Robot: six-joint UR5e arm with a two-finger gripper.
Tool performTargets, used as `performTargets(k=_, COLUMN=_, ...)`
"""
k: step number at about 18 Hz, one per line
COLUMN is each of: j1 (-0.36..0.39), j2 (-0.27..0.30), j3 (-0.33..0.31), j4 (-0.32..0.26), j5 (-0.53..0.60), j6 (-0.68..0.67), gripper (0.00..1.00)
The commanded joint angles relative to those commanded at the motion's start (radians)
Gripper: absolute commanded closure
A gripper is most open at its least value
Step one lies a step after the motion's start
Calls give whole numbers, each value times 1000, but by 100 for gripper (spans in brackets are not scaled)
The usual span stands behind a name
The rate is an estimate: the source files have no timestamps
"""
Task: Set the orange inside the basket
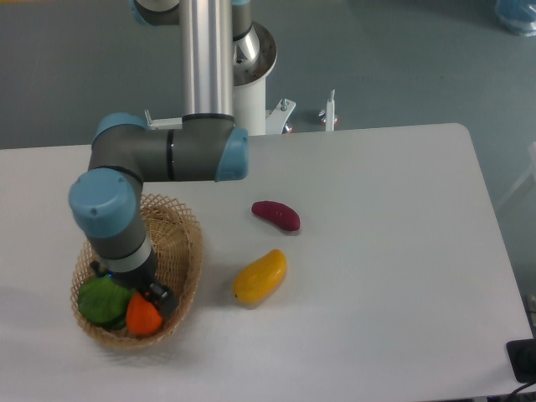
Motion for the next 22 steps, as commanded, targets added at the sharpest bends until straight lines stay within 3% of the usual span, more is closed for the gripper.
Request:
performTargets(k=2, j1=2, j2=3, j3=2, j4=15, j5=-2, j6=-9, gripper=0)
performTargets(k=7, j1=2, j2=12, j3=18, j4=34, j5=-8, j6=-63, gripper=0)
performTargets(k=9, j1=11, j2=2, j3=15, j4=73, j5=-3, j6=-112, gripper=0)
performTargets(k=10, j1=32, j2=0, j3=3, j4=144, j5=0, j6=-153, gripper=0)
performTargets(k=11, j1=55, j2=3, j3=0, j4=173, j5=-2, j6=-175, gripper=0)
performTargets(k=17, j1=202, j2=21, j3=18, j4=178, j5=-8, j6=-176, gripper=0)
performTargets(k=22, j1=372, j2=95, j3=-21, j4=167, j5=-6, j6=-90, gripper=0)
